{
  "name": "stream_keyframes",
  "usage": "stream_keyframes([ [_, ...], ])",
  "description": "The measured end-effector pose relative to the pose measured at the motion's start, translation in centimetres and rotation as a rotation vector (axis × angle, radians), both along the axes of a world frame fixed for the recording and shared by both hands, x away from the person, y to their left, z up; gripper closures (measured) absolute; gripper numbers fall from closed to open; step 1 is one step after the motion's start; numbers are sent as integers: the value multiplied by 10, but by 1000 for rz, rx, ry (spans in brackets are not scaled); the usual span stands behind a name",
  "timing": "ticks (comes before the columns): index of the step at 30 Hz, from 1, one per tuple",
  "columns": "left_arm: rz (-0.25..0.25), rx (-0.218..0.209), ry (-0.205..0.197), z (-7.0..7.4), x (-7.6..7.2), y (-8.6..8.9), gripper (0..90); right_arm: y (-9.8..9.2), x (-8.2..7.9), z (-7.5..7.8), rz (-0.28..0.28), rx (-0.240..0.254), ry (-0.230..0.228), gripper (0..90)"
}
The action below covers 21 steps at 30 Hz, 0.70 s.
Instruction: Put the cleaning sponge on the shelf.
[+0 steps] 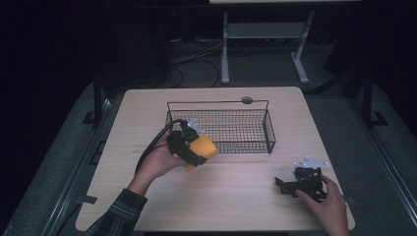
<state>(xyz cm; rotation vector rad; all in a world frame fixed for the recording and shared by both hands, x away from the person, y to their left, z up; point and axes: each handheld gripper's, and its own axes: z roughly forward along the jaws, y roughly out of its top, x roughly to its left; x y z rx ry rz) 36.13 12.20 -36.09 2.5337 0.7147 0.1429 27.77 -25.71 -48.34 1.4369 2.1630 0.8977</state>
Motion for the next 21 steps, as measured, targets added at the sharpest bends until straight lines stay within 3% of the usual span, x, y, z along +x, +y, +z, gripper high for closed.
stream_keyframes([
  [10,41,-6,-14,9,19,3,222,0,0,0,2,0,-1,0],
  [21,112,-9,-10,9,45,13,222,0,0,0,3,-1,-1,0],
])
